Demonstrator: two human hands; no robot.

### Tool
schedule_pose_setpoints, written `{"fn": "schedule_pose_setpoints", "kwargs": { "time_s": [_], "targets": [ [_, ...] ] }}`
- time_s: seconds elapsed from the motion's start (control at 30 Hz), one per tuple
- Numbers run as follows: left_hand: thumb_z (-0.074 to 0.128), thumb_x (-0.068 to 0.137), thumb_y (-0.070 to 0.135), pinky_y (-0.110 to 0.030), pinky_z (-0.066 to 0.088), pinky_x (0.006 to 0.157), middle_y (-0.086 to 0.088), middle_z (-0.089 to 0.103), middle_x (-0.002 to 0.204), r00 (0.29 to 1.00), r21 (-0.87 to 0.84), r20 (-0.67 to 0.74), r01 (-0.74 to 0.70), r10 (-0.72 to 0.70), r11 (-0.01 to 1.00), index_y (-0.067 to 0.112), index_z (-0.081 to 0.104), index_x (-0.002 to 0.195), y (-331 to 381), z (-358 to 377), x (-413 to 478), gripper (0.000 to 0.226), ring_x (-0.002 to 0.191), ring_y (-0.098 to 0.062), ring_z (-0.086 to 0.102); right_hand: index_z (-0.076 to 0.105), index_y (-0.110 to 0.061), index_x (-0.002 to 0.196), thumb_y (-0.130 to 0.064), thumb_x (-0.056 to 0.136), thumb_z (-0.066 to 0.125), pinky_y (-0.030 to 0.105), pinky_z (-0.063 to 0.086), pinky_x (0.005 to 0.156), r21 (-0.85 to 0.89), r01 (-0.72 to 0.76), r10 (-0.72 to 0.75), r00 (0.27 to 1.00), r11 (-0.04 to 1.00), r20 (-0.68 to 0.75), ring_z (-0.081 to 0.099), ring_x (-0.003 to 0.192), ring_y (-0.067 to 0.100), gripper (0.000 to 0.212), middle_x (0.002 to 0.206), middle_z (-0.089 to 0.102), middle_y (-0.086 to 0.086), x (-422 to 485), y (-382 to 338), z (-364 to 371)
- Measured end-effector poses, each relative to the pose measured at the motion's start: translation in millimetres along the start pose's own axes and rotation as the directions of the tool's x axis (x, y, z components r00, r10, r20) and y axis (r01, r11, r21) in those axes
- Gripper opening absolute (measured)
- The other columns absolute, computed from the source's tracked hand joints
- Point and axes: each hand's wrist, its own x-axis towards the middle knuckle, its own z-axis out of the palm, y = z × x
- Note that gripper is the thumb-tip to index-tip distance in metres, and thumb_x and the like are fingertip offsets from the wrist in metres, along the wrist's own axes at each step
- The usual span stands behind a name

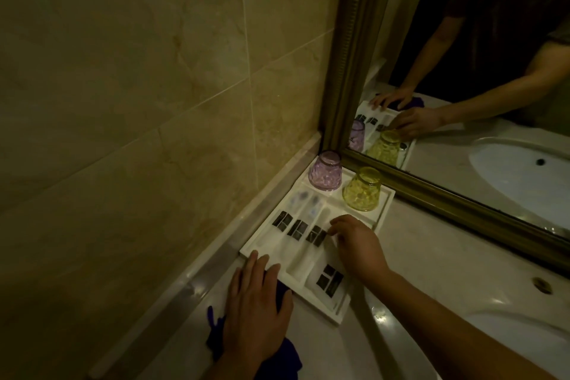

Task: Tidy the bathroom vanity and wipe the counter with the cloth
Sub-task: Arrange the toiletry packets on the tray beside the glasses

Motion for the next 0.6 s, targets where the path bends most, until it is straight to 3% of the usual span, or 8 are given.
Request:
{"fn": "schedule_pose_setpoints", "kwargs": {
  "time_s": [0.1, 0.2, 0.3, 0.6],
  "targets": [
    [0.009, 0.088, 0.062, -0.04, 0.003, 0.121, 0.007, 0.011, 0.163, 1.0, 0.006, -0.005, -0.001, 0.001, 1.0, 0.033, 0.026, 0.149, 0.1, 0.5, 0.0, 0.069, 0.146, -0.009, -0.017, 0.072, -0.019, 0.106, -0.011, 0.087, 0.06, 0.032, 0.048, 0.081, -0.103, 0.045, -0.049, 0.998, 0.994, -0.031, 0.058, 0.099, 0.023, 0.024, 0.114, 0.066, 0.001, 3.3, -0.3, 2.3],
    [0.016, 0.09, 0.059, -0.041, 0.006, 0.12, 0.006, 0.016, 0.162, 1.0, -0.002, -0.023, -0.015, 0.015, 1.0, 0.039, 0.031, 0.146, -0.9, 1.2, -1.8, 0.061, 0.146, -0.01, -0.015, 0.07, -0.027, 0.113, -0.025, 0.091, 0.056, 0.036, 0.048, 0.082, -0.198, 0.226, -0.215, 0.974, 0.954, 0.076, 0.055, 0.1, 0.023, 0.026, 0.117, 0.065, -0.002, 7.0, -7.2, 5.5],
    [0.02, 0.091, 0.057, -0.043, 0.01, 0.119, 0.004, 0.018, 0.161, 0.999, -0.011, -0.029, -0.029, 0.029, 1.0, 0.044, 0.038, 0.141, -1.9, 1.7, -1.2, 0.055, 0.144, -0.008, -0.017, 0.068, -0.026, 0.12, -0.027, 0.094, 0.056, 0.038, 0.049, 0.085, -0.172, 0.337, -0.306, 0.934, 0.926, 0.182, 0.055, 0.106, 0.026, 0.029, 0.124, 0.062, 0.002, 6.5, -8.3, 8.9],
    [0.016, 0.09, 0.059, -0.044, 0.008, 0.12, 0.005, 0.014, 0.162, 1.0, -0.006, -0.014, -0.026, 0.026, 1.0, 0.047, 0.036, 0.141, -3.2, 2.6, -0.7, 0.056, 0.147, -0.012, -0.016, 0.065, -0.025, 0.127, -0.027, 0.095, 0.056, 0.033, 0.046, 0.095, -0.113, 0.343, -0.315, 0.926, 0.933, 0.206, 0.053, 0.117, 0.026, 0.032, 0.134, 0.056, 0.004, -3.9, -0.5, 10.0]
  ]
}}
